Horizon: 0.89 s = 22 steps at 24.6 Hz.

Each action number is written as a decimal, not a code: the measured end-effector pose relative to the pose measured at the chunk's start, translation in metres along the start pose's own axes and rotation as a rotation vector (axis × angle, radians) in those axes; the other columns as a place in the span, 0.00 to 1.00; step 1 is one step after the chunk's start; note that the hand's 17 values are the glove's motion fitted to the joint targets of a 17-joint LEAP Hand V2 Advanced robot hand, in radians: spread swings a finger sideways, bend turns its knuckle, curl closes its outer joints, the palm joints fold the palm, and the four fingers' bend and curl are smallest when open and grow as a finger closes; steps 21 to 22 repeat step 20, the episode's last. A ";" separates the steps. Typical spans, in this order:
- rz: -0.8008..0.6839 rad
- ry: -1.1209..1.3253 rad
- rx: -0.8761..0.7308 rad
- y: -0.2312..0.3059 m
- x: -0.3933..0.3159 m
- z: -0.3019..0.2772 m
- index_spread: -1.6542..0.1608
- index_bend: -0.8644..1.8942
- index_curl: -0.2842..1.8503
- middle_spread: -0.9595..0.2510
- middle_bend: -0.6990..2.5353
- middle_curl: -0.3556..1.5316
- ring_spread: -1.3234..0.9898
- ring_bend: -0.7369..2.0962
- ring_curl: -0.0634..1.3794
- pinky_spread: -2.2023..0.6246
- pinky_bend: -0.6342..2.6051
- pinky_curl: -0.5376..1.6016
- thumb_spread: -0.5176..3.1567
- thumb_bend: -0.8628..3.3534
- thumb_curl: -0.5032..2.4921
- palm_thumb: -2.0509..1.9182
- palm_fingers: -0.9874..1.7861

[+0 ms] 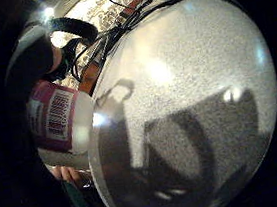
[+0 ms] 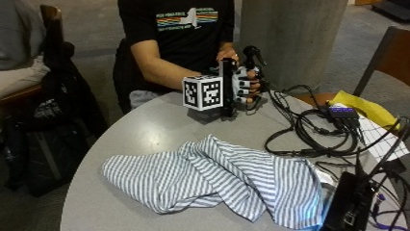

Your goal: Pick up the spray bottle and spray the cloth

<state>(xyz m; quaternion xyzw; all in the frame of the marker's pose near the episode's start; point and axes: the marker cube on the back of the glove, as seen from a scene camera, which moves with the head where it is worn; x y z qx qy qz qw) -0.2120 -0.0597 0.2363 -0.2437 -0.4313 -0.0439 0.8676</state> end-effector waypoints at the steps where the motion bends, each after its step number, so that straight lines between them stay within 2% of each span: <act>1: 0.007 0.004 -0.008 0.001 0.002 0.001 0.81 0.37 0.28 0.76 0.31 0.43 0.53 0.44 0.31 0.75 0.32 0.42 0.36 0.20 0.31 0.72 0.73; 5: 0.022 0.033 -0.039 0.008 0.009 -0.007 0.81 0.37 0.29 0.76 0.30 0.42 0.54 0.42 0.30 0.76 0.30 0.42 0.36 0.20 0.31 0.72 0.71; 9: 0.003 0.117 -0.014 0.027 0.006 -0.043 0.80 0.34 0.28 0.77 0.30 0.42 0.55 0.41 0.31 0.78 0.31 0.43 0.37 0.20 0.31 0.72 0.67; 17: -0.073 0.519 0.243 0.095 -0.003 -0.146 0.80 0.37 0.28 0.78 0.31 0.42 0.56 0.40 0.29 0.80 0.29 0.41 0.38 0.20 0.30 0.72 0.70; 22: -0.057 0.622 0.275 0.116 -0.002 -0.167 0.80 0.36 0.28 0.78 0.31 0.43 0.56 0.40 0.29 0.80 0.28 0.41 0.38 0.20 0.30 0.72 0.71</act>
